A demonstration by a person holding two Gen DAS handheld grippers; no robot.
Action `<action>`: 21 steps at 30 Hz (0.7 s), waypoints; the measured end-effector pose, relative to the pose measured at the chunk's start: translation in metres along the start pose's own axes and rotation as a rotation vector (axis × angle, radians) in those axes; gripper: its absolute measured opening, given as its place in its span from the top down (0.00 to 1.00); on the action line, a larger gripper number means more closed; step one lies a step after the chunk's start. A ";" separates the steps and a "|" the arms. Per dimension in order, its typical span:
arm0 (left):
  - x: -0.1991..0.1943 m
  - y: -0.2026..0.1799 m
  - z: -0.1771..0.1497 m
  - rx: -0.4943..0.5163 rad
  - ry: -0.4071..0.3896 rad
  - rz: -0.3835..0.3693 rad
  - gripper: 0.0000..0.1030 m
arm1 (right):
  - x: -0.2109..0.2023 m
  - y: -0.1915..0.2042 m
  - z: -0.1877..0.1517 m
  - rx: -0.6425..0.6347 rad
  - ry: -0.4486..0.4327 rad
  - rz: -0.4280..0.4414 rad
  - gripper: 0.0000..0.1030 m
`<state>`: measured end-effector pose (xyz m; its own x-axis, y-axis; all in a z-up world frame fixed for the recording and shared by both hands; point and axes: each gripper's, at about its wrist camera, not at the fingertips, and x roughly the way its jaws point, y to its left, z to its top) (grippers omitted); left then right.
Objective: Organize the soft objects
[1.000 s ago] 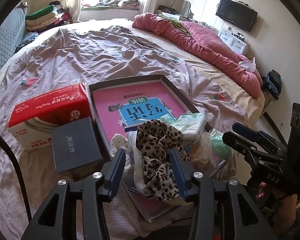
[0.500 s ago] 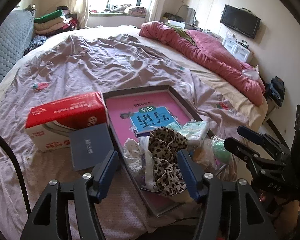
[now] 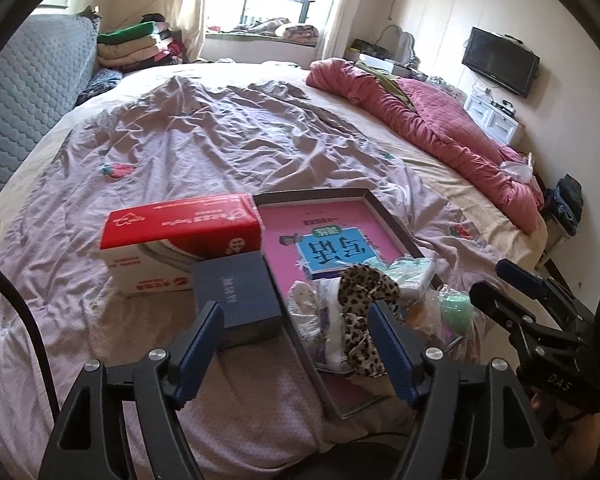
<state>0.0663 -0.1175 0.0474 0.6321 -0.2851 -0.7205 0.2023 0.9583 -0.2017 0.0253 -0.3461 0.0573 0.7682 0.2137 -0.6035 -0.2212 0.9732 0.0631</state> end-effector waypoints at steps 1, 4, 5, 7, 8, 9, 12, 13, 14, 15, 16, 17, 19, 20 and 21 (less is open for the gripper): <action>-0.001 0.002 0.000 -0.004 -0.002 0.006 0.27 | -0.001 0.001 0.000 -0.002 -0.002 -0.002 0.26; -0.005 0.008 -0.001 -0.022 -0.008 0.026 0.24 | -0.005 0.006 0.002 -0.003 -0.014 -0.009 0.26; -0.006 0.010 -0.002 -0.033 -0.009 0.030 0.22 | -0.006 0.007 0.003 0.000 -0.015 -0.007 0.26; -0.008 0.015 -0.004 -0.056 -0.003 0.043 0.19 | -0.008 0.011 0.003 0.001 -0.010 -0.007 0.24; -0.008 0.016 -0.005 -0.056 0.000 0.053 0.19 | -0.009 0.013 0.003 0.001 -0.010 -0.005 0.23; -0.009 0.016 -0.006 -0.049 0.007 0.074 0.19 | -0.009 0.015 0.003 -0.001 -0.008 -0.001 0.23; -0.013 0.016 -0.012 -0.033 0.025 0.096 0.19 | -0.012 0.023 0.002 -0.016 -0.007 0.006 0.23; -0.014 0.014 -0.015 -0.025 0.033 0.094 0.19 | -0.013 0.026 0.001 -0.020 -0.005 0.010 0.23; -0.016 0.013 -0.017 -0.018 0.036 0.093 0.19 | -0.014 0.029 0.000 -0.021 -0.006 0.011 0.23; -0.018 0.010 -0.021 -0.007 0.041 0.098 0.19 | -0.016 0.032 -0.001 -0.023 -0.009 0.014 0.23; -0.020 0.007 -0.024 0.001 0.044 0.105 0.19 | -0.018 0.035 -0.001 -0.023 -0.009 0.019 0.23; -0.022 0.006 -0.028 0.005 0.046 0.111 0.19 | -0.020 0.037 -0.003 -0.022 -0.008 0.027 0.23; -0.027 0.002 -0.035 0.001 0.050 0.121 0.19 | -0.023 0.041 -0.006 -0.018 -0.004 0.032 0.23; -0.029 0.001 -0.039 -0.009 0.054 0.128 0.19 | -0.026 0.045 -0.009 -0.019 -0.002 0.037 0.23; -0.031 0.001 -0.043 -0.023 0.059 0.133 0.19 | -0.028 0.047 -0.011 -0.020 -0.003 0.036 0.23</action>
<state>0.0145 -0.1066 0.0407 0.6073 -0.1546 -0.7792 0.1021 0.9879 -0.1164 -0.0126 -0.3076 0.0683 0.7609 0.2492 -0.5991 -0.2609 0.9629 0.0691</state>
